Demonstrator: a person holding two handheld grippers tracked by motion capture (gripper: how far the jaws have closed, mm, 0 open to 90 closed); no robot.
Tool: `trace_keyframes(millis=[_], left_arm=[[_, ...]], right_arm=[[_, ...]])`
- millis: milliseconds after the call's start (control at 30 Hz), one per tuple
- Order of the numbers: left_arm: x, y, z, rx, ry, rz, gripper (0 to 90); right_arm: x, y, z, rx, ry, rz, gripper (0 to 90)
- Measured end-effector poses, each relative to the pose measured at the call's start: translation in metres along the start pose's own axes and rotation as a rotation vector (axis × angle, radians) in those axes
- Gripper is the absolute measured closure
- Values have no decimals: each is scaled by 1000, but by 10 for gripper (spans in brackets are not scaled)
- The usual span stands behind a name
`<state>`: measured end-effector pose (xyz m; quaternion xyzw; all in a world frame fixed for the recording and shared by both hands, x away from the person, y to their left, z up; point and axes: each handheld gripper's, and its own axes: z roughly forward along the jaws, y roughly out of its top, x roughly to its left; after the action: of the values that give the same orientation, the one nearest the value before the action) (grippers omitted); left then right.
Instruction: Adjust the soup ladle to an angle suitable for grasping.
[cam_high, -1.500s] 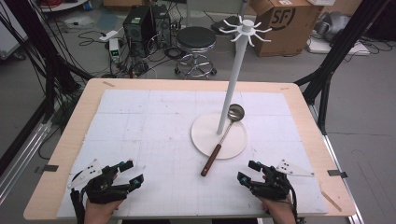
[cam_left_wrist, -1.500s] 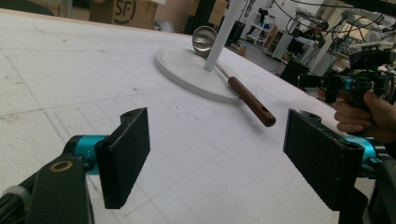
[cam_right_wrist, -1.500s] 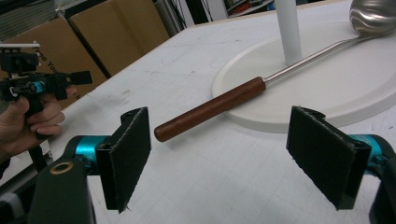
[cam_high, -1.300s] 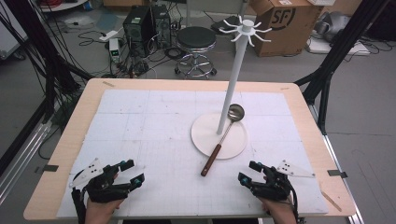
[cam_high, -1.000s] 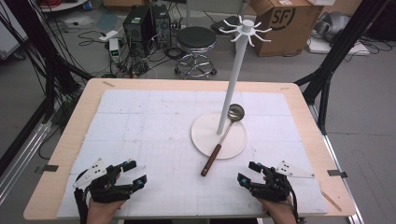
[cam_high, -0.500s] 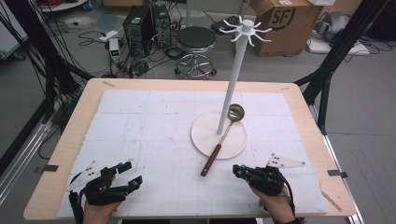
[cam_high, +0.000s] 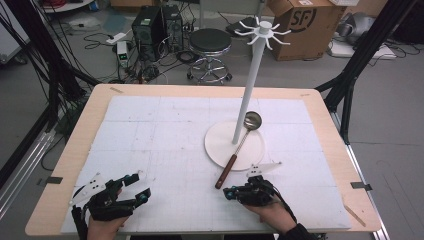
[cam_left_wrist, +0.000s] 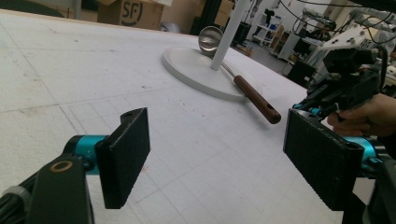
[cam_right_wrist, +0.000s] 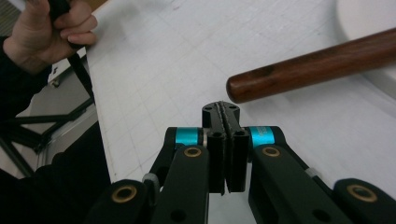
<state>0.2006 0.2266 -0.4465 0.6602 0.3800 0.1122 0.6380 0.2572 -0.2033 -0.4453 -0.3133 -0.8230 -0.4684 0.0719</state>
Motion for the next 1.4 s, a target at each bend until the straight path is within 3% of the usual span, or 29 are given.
trace_keyframes(millis=[200, 800, 1400], left_arm=[[0, 0, -2, -6, 2, -3, 236], [1, 0, -5, -10, 4, -4, 238], [1, 1, -7, -18, 3, -9, 238]], right_arm=[[-3, 11, 16, 40, -26, -5, 893], [-12, 37, 40, 17, -61, 38, 893], [-11, 61, 63, 11, -87, 35, 893]])
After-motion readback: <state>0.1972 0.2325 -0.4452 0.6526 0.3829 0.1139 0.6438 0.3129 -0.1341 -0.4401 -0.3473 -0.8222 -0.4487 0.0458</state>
